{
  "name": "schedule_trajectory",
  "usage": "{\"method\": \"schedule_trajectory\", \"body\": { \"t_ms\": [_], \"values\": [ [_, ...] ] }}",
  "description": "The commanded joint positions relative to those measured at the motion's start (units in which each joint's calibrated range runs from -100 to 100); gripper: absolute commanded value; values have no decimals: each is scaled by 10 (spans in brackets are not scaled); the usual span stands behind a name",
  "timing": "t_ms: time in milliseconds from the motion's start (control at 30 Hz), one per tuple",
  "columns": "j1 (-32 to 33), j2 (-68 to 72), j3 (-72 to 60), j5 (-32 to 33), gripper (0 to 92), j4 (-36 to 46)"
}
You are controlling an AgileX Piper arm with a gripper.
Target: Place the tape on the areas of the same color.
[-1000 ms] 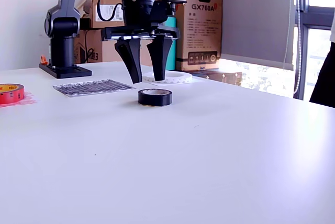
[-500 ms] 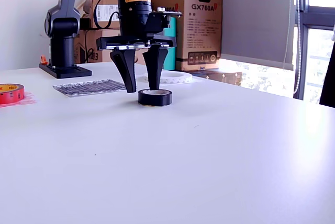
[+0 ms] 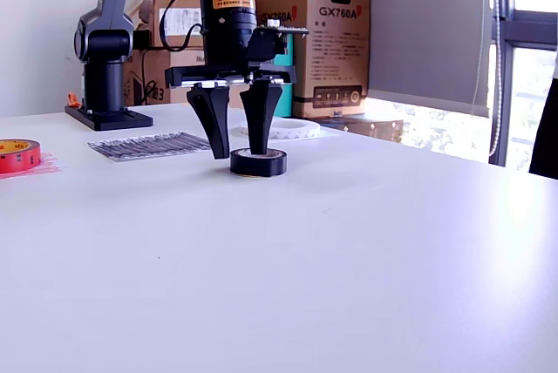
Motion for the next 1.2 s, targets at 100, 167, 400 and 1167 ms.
{"method": "schedule_trajectory", "body": {
  "t_ms": [100,167,400,1167],
  "values": [
    [-3,8,5,-4,538,-5],
    [-3,9,5,-4,537,-5],
    [-2,9,5,-7,300,-5],
    [-2,-114,48,-51,0,10]
  ]
}}
